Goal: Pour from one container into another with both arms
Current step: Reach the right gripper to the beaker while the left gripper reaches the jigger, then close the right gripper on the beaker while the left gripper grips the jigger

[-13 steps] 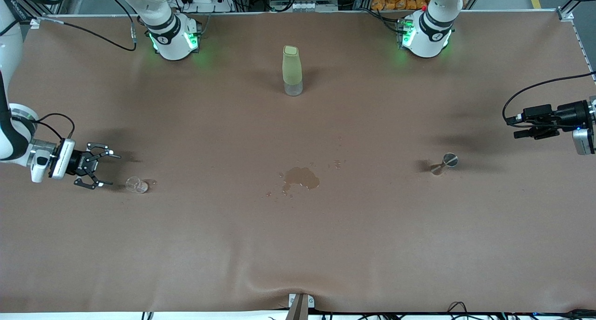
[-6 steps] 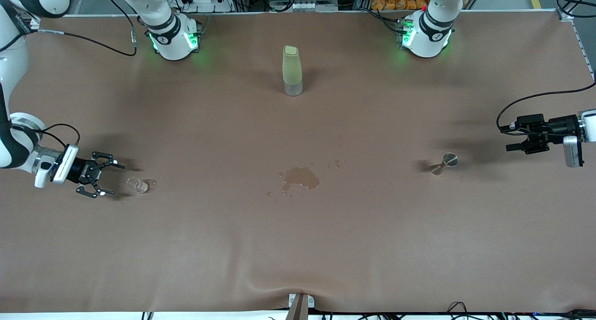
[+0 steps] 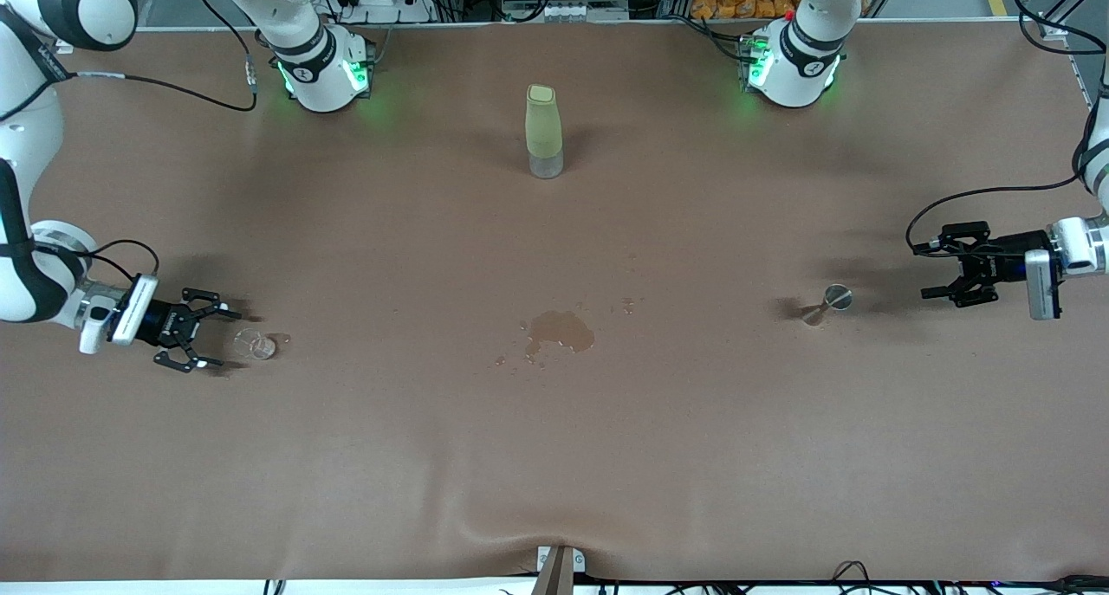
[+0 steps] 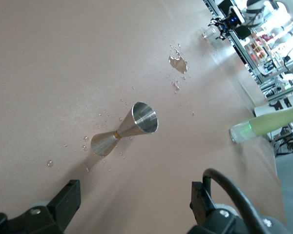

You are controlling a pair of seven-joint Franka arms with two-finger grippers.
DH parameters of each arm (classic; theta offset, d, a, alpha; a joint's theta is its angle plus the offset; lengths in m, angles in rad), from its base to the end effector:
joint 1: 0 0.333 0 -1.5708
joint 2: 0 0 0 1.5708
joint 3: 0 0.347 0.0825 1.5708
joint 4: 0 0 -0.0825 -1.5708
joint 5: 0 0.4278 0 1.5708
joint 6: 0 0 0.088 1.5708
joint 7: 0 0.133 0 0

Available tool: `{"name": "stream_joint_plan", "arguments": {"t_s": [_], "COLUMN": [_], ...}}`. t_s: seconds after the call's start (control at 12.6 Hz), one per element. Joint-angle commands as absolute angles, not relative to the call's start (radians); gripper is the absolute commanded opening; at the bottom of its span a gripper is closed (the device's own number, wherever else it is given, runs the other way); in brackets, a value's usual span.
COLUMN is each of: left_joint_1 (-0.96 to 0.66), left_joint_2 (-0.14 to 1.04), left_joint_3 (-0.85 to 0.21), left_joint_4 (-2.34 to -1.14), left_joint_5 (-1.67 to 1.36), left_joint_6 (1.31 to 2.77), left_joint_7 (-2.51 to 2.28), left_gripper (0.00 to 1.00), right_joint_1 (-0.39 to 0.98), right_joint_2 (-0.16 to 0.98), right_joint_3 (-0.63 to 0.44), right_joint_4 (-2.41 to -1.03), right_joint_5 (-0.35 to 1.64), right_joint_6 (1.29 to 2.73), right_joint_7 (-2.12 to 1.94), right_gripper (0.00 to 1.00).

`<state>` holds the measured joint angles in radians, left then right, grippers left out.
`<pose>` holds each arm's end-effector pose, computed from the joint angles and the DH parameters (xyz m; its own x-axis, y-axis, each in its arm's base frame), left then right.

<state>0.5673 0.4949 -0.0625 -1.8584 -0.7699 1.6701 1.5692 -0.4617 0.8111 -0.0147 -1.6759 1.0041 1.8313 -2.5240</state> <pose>0.5736 0.2202 0.2252 0.7730 -0.3717 0.5141 -0.6337 -0.4146 0.6531 0.6290 -0.2236 0.0929 0.0642 0.5253 0.8485 0.9879 -0.1537 0.0204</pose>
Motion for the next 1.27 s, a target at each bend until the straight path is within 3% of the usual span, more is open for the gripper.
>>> {"name": "stream_joint_plan", "arguments": {"t_s": [0.0,0.48,1.19], "left_joint_1": [0.566,0.545,0.5], "left_joint_2": [0.531,0.684,0.759], "left_joint_3": [-0.064,-0.092,-0.092], "left_joint_4": [-1.839,-1.772,-1.763], "left_joint_5": [-0.802,-0.882,-0.983], "left_joint_6": [1.675,1.675,1.752], "left_joint_7": [1.644,2.039,2.492], "left_gripper": [1.0,1.0,0.79], "right_joint_1": [-0.486,-0.479,-0.446], "right_joint_2": [0.871,0.906,0.96], "right_joint_3": [0.008,0.031,0.035], "right_joint_4": [-1.628,-1.628,-1.629], "right_joint_5": [1.093,1.132,1.227], "right_joint_6": [1.783,1.767,1.71], "right_joint_7": [-2.574,-2.615,-2.637], "right_gripper": [1.0,1.0,1.0]}}
